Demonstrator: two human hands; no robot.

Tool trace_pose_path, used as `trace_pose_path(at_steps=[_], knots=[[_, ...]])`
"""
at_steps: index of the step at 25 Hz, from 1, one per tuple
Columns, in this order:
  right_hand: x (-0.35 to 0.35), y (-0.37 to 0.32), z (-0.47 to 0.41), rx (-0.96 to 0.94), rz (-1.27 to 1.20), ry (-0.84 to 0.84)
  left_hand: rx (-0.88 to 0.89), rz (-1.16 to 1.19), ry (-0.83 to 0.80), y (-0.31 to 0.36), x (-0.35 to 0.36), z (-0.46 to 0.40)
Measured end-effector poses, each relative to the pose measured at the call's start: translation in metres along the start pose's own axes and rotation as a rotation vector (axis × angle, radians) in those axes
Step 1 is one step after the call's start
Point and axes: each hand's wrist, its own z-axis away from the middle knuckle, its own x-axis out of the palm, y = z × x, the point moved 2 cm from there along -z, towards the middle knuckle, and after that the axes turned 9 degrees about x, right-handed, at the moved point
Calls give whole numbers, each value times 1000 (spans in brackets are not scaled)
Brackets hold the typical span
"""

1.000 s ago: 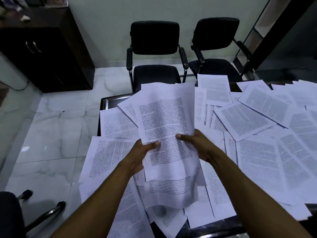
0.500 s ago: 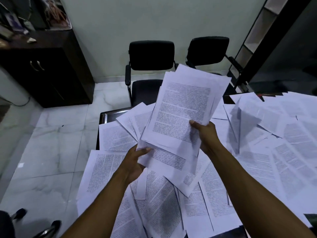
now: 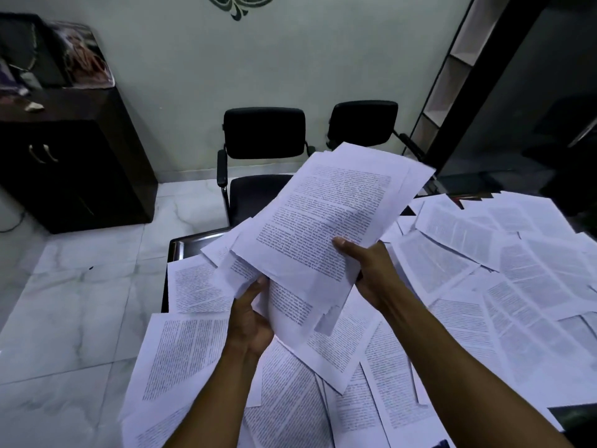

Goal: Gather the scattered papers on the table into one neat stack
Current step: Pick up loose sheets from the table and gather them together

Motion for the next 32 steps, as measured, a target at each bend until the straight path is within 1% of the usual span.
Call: trace_pose_path(at_steps=[2, 4, 6, 7, 8, 9, 11, 12, 13, 14, 15, 16, 17, 18, 20, 21, 22, 24, 25, 26, 27, 29, 30, 32], knots=[[0, -21, 4, -71, 155, 53, -60, -95, -10, 5, -1, -9], [6, -40, 11, -110, 284, 104, -134, -56, 71, 4, 22, -6], [15, -53, 17, -153, 392, 106, -95, -93, 198, -6, 38, -11], [19, -58, 20, -178, 435, 89, 4, -107, 220, -7, 46, -9], [24, -63, 22, -202, 472, 68, 54, -67, 184, -3, 48, -15], [28, -67, 24, -219, 502, 49, 50, -96, 94, 0, 50, -19], [33, -75, 24, -229, 545, 46, -55, -225, -102, 11, 51, -24], [36, -78, 25, -225, 557, 49, -77, -238, -196, 14, 43, -27], [37, -81, 25, -220, 563, 51, -57, -158, -252, 16, 41, -28], [37, -83, 25, -219, 554, 52, 2, -35, -269, 10, 33, -36], [36, -86, 25, -223, 532, 57, 41, 68, -250, 10, 27, -40], [35, -87, 24, -227, 501, 74, 60, 85, -224, 10, 33, -36], [34, -87, 24, -234, 471, 101, 68, 79, -180, 7, 35, -28], [33, -86, 22, -243, 450, 139, 37, 49, -133, 3, 41, -28], [35, -77, 20, -251, 414, 212, -2, -47, 131, -8, 39, -27], [37, -70, 21, -250, 398, 236, 1, -62, 186, -11, 40, -26], [40, -62, 22, -244, 387, 253, 9, -44, 163, -10, 45, -25], [45, -50, 23, -214, 360, 279, -44, 96, 85, -4, 52, -26], [46, -47, 24, -203, 348, 288, -68, 144, 32, 2, 52, -24], [45, -44, 22, -192, 333, 294, -89, 162, -51, 6, 57, -23], [45, -42, 22, -182, 311, 297, -93, 169, -95, 9, 56, -23], [46, -36, 22, -180, 279, 286, -9, 207, -187, 19, 60, -22], [46, -33, 23, -188, 279, 261, 31, 208, -203, 22, 59, -27], [45, -37, 22, -227, 249, 192, 121, 178, -150, 35, 52, -31]])
